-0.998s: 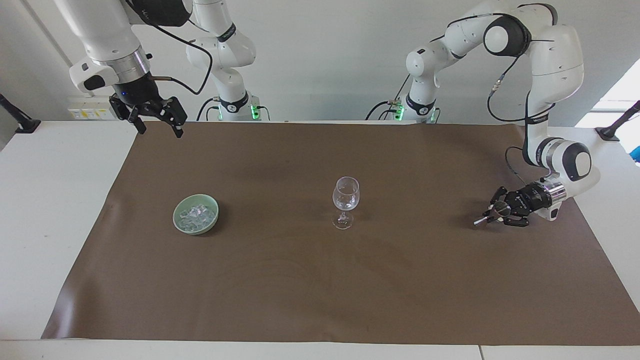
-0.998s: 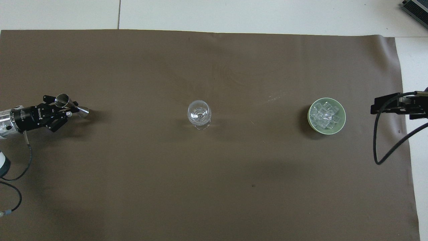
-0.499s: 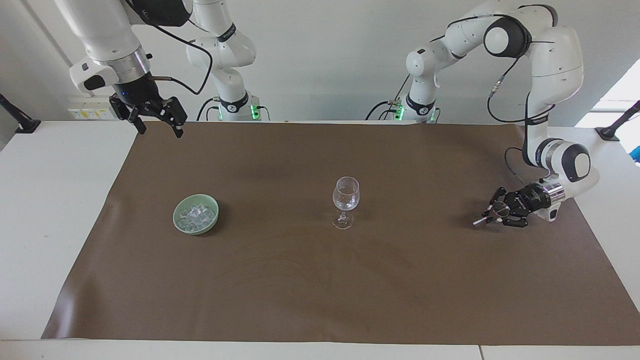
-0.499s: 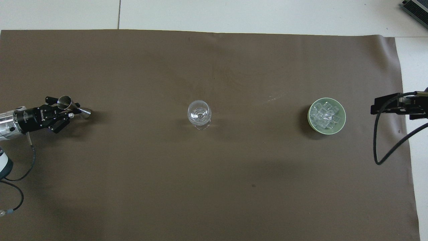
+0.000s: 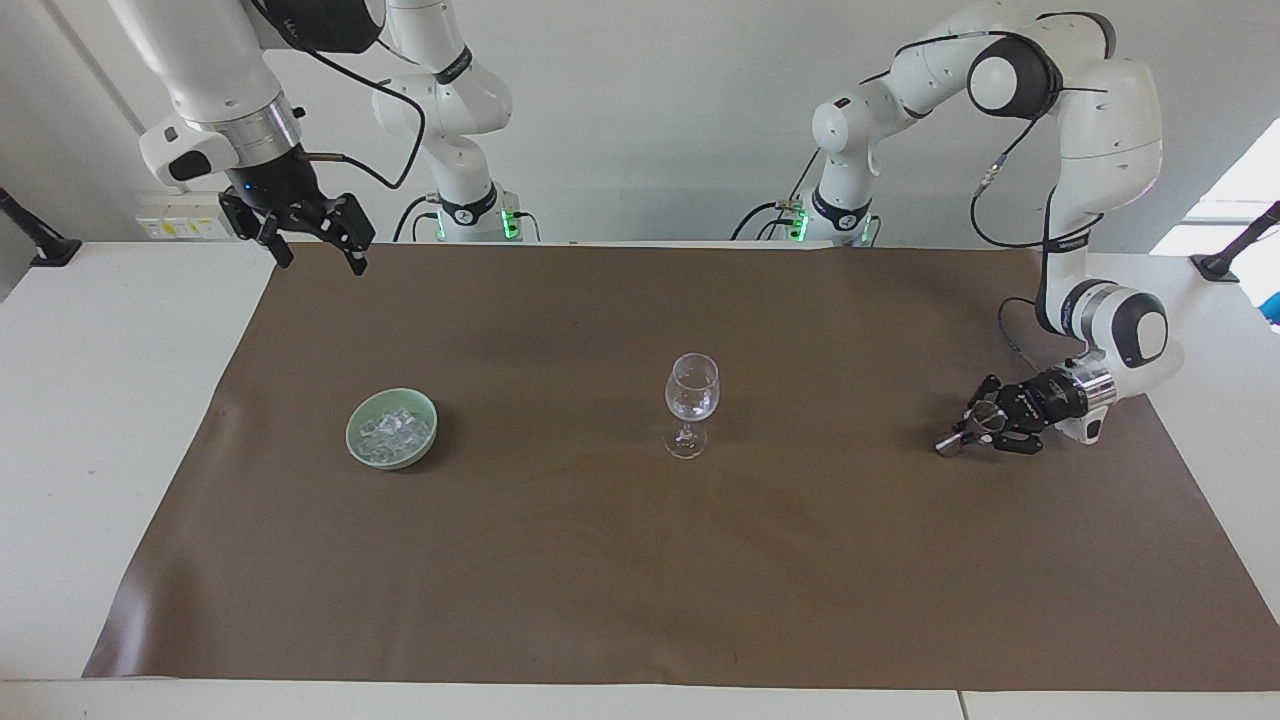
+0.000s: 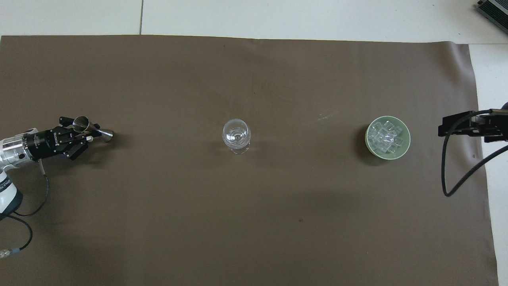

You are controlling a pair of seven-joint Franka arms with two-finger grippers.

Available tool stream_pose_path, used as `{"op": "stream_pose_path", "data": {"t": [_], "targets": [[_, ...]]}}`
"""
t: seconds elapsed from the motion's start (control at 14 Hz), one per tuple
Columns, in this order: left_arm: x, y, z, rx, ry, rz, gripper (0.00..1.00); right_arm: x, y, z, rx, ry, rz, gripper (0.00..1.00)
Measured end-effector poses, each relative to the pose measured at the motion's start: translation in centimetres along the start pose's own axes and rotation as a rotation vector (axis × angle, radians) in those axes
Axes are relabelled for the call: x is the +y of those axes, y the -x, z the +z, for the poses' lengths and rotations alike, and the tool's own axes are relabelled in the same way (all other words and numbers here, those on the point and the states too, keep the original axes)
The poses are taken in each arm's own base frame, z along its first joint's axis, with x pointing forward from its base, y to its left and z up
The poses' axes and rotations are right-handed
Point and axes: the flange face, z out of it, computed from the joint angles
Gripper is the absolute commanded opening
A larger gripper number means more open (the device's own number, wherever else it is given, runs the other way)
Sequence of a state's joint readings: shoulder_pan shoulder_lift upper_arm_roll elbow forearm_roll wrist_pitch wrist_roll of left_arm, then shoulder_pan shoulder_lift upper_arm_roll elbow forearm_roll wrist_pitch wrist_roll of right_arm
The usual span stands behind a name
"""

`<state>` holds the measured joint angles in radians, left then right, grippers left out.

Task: Pour wine and add ice with both arms
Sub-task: 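Reach the right gripper down to the green ice bowl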

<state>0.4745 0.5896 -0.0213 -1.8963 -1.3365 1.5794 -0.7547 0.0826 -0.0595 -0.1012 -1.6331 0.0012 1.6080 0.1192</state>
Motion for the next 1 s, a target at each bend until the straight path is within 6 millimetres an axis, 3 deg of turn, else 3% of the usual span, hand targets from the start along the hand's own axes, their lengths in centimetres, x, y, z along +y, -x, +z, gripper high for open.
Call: {"op": "stream_pose_path", "data": {"t": [0.29, 0.78, 1.0], "targets": [[-0.7, -0.6, 1.2, -0.023, -0.001, 0.013, 0.00, -0.7, -0.3, 1.1, 0.022, -0.003, -0.021, 1.00], [-1.2, -0.3, 3.1, -0.042, -0.011, 0.037, 0.00, -0.8, -1.5, 10.0, 0.106, -0.004, -0.181, 1.00], [-1.2, 0.7, 4.1, -0.035, -0.025, 0.059, 0.00, -0.6, -1.2, 15.0, 0.114, 0.002, -0.254, 1.00]]}}
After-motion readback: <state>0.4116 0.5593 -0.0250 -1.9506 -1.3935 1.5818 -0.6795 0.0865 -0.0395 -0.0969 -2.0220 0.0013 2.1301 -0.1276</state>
